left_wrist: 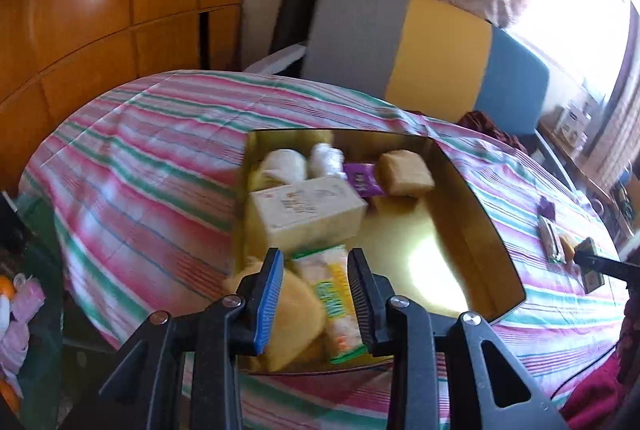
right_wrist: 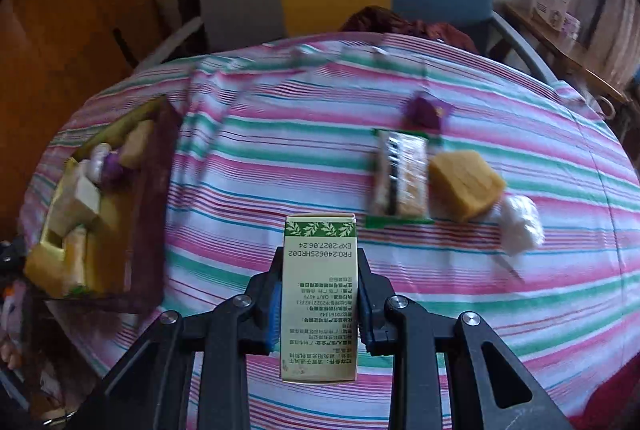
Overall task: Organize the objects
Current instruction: 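Carry the green-white medicine box over the gold tray with the right tool, then release the medicine box in the tray and move the right tool back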
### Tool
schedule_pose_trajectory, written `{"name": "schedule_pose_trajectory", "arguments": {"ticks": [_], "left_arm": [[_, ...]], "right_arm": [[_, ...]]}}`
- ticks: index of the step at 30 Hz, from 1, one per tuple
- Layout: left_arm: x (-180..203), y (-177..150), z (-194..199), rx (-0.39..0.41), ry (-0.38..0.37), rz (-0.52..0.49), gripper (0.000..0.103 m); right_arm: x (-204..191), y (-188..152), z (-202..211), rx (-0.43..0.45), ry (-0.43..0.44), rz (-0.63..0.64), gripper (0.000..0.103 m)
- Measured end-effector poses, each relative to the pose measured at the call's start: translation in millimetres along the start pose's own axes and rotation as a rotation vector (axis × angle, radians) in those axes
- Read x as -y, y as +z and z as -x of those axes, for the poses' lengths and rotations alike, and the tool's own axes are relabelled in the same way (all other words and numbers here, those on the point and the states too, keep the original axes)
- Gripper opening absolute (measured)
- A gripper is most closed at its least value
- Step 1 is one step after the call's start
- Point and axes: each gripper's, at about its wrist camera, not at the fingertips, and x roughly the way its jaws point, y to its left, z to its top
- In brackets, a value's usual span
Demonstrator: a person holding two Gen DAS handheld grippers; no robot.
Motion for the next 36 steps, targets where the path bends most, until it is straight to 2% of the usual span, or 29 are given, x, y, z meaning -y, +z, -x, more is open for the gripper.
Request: {"name": "schedule_pose_trajectory", "arguments": {"ticks": [6,9,12,16,17,19,24,26,28,33,36], "left_arm": [[-26.8,-1.3,2.3,-0.005,0.03,0.062,0.034],[-36.5,-3.2,1.0,-0.012,0.033,0.091,0.035],[-44.0,-4.7,-1.5,-0.017,0.042,0.104,0.038],[-49.4,-5.8,-4.3,-0.017,0.034,0.119,0.046],[-49.5,-5.8,-5.0,-0.017,0.037,0.114,0.048],[-50.7,-5.8,-5.6,-0.014,0.038,0.115,0.061],[-57.2,-6.2,-7.1,-0.016,0.034,0.138,0.069],[-58.4,-6.4,-7.5,-0.019,0.037,0.144,0.07],[-57.7,-5.9,-7.5,-0.019,0.035,0.143,0.07],[-51.8,-6.0,-4.2,-0.009,0.034,0.126,0.072],[-48.0,-6.1,-1.8,-0.007,0.031,0.116,0.072]], "right_arm": [[-114.2,20.6,-11.3,-0.004,0.188,0.188,0.03],[-159.3,25.2,-30.0,-0.043,0.236,0.258,0.03],[-196.5,27.5,-60.6,-0.11,0.239,0.313,0.03],[-234.7,24.6,-107.4,-0.202,0.184,0.363,0.03],[-240.2,21.4,-117.5,-0.229,0.173,0.372,0.031],[-251.2,15.6,-131.8,-0.26,0.172,0.385,0.032],[-261.5,5.9,-137.0,-0.248,0.185,0.398,0.047],[-260.1,4.7,-135.2,-0.238,0.189,0.391,0.048],[-255.6,4.9,-129.5,-0.216,0.2,0.37,0.06],[-244.4,4.8,-103.6,-0.135,0.215,0.353,0.079],[-237.8,1.1,-87.7,-0.093,0.212,0.347,0.083]]}}
